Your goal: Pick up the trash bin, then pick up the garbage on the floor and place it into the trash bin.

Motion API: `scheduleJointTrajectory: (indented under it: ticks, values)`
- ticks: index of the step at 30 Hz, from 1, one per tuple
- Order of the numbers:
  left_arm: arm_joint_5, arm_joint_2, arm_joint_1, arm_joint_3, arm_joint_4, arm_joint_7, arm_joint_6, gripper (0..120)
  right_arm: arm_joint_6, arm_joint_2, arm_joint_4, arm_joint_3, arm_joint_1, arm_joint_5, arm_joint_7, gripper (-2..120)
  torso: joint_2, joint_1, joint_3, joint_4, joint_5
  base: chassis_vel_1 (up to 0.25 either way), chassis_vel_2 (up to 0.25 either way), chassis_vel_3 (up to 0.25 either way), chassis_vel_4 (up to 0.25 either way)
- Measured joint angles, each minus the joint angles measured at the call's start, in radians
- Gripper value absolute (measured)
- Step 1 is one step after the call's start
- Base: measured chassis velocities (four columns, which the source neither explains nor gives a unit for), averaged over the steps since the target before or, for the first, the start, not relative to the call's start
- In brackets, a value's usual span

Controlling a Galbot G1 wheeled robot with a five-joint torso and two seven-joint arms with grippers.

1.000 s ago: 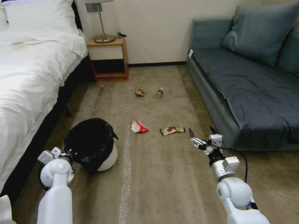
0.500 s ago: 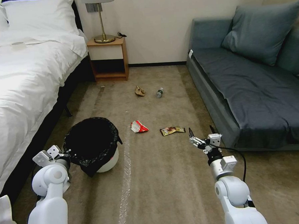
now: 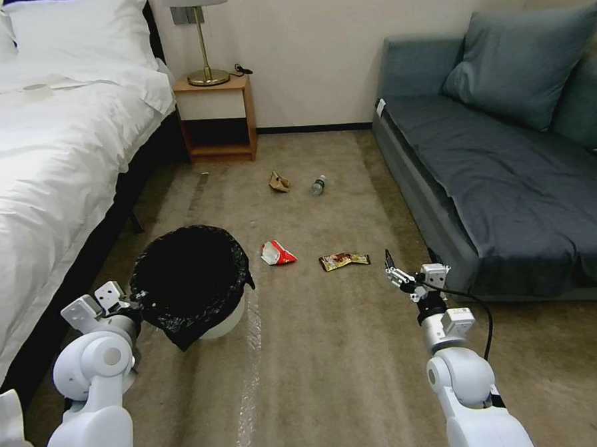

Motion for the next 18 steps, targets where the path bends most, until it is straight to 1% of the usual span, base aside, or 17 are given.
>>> scheduleJointTrajectory:
  ticks: [4,8,16,18]
  values:
    - [0.009,0.003,-0.008,-0.003,0.003,0.008,-0.003,3,0.007,0.002,-0.009,-0.004,0.004,0.007,-0.005,100,0.0,0.0,0.0,0.0,-0.0002,0.0,0.0,0.0,0.0]
    - [0.021,0.006,-0.016,-0.002,0.007,0.025,-0.013,3,0.021,0.005,-0.018,-0.001,0.006,0.027,-0.053,100,0.0,0.0,0.0,0.0,-0.0001,0.0,0.0,0.0,0.0]
    - [0.031,0.003,-0.022,0.002,0.013,0.034,-0.02,3,0.047,0.005,-0.029,0.008,0.006,0.037,-0.066,100,0.0,0.0,0.0,-0.0001,0.0,0.0,0.0,0.0,0.0]
    - [0.032,0.003,-0.024,0.003,0.013,0.035,-0.021,3,0.049,0.004,-0.029,0.009,0.004,0.037,-0.068,100,0.0,0.0,0.0,0.0,0.0,-0.04,0.041,0.044,-0.058]
